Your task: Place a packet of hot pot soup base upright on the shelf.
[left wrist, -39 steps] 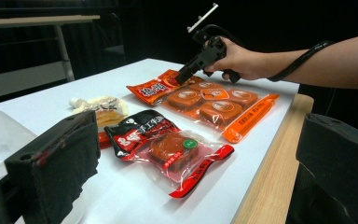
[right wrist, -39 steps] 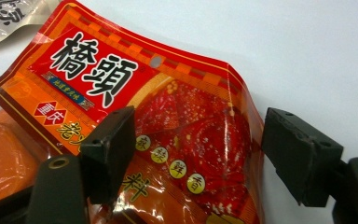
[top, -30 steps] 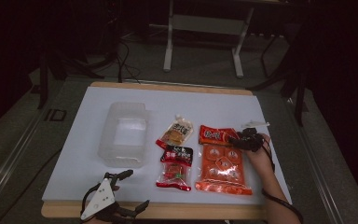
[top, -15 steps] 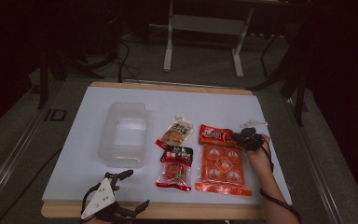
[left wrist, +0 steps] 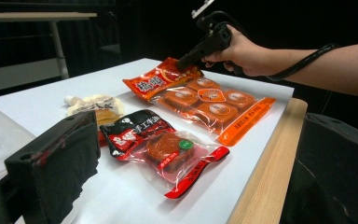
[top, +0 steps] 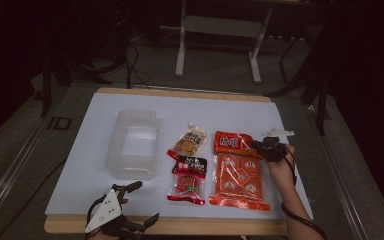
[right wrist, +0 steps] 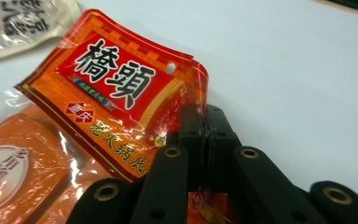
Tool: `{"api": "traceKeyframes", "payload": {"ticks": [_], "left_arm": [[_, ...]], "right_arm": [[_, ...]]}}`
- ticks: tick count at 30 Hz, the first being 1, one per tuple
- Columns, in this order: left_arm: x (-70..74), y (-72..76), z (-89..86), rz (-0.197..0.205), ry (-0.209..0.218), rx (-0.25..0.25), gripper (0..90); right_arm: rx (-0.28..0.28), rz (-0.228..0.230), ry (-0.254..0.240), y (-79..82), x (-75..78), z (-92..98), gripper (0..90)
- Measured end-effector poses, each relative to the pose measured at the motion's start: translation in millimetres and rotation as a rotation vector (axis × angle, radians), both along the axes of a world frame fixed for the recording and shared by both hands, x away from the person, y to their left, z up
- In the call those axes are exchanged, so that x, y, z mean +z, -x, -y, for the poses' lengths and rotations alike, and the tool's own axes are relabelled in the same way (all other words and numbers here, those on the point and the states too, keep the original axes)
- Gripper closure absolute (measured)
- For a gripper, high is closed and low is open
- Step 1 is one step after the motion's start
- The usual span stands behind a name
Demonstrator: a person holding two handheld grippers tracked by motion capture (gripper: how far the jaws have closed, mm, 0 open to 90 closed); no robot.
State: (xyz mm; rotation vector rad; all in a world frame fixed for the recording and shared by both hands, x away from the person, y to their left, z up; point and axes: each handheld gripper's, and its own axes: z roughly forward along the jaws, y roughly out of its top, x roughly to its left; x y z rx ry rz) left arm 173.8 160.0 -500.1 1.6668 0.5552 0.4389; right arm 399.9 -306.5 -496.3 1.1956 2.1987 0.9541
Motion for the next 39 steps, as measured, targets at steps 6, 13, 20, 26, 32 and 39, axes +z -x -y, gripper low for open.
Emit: {"api": "traceKeyframes", "payload": {"ticks": [6, 13, 20, 26, 32, 39], "left_arm": [[0.7, -0.2, 1.1, -0.005, -0.018, 0.003, 0.0], [1.0, 0.0, 2.4, -0.016, -0.015, -0.010, 0.0], [0.7, -0.6, 3.1, -0.021, -0.013, -0.013, 0.0], [1.1, -0.2, 3.1, -0.008, -0.018, 0.003, 0.0], [1.5, -0.3, 2.4, -0.012, -0.016, 0.003, 0.0], [2.1, 0.1, 2.4, -0.005, -0.029, 0.004, 0.0]], "right_arm": [[0.006, 0.046, -0.011, 9.7, 14.2, 1.0, 88.3], [0.026, 0.094, -0.057, 21.7, 35.8, 1.8, 88.5], [0.053, 0.141, -0.080, 36.4, 54.4, 2.2, 88.7], [0.077, 0.172, -0.096, 48.0, 69.3, 0.8, 88.9], [0.109, 0.225, -0.106, 64.7, 85.4, -4.7, 88.9], [0.154, 0.293, -0.108, 86.9, 103.2, -14.3, 88.9]]}}
